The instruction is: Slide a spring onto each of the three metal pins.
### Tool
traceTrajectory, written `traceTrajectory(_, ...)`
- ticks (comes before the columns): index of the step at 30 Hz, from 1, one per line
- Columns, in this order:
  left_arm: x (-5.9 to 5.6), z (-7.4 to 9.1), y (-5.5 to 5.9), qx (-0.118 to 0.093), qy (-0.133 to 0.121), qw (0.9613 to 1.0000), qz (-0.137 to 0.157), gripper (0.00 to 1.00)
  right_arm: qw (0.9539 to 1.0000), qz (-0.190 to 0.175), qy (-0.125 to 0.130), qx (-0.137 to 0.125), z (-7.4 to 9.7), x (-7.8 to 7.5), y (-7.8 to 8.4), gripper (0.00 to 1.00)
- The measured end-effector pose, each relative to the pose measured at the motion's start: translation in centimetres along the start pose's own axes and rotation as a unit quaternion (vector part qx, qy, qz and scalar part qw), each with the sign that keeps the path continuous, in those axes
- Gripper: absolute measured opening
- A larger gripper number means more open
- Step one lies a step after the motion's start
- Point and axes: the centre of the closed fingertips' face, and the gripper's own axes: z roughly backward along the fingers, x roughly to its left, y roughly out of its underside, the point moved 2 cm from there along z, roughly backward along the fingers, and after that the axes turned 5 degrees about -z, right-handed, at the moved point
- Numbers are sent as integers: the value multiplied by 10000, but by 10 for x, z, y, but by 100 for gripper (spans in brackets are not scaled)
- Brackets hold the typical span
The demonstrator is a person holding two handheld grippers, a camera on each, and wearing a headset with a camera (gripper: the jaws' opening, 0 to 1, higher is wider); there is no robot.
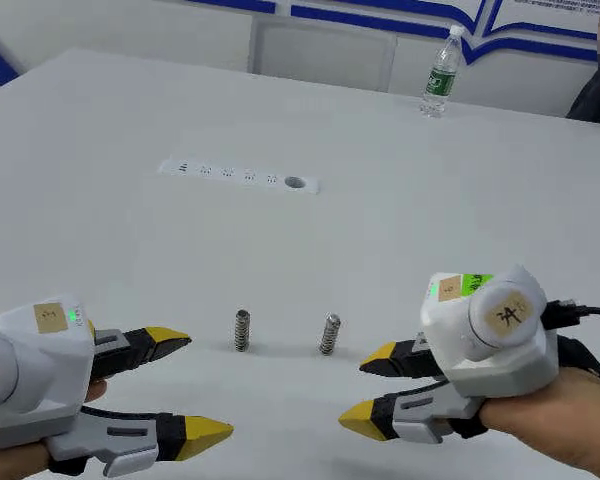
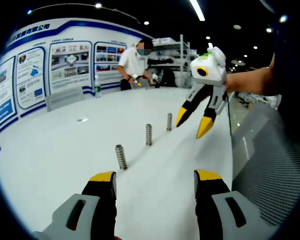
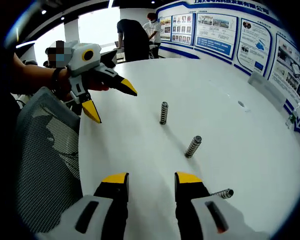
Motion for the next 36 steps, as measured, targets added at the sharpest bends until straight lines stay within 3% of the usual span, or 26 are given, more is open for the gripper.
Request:
traceTrajectory(11,0,0,1,12,-9,10000,20,65,9975,-555,308,-301,25,-16,26,42)
traceTrajectory(23,1,1,3,32,-9,10000,28,65,9916,-867,628,-724,49,-36,47,51)
traceTrajectory(32,2,3,4,41,-56,10000,54,66,9878,-585,692,-1270,59,-40,50,60)
traceTrajectory(36,2,2,4,50,-62,10000,58,66,9827,-598,755,-1583,63,-42,49,68)
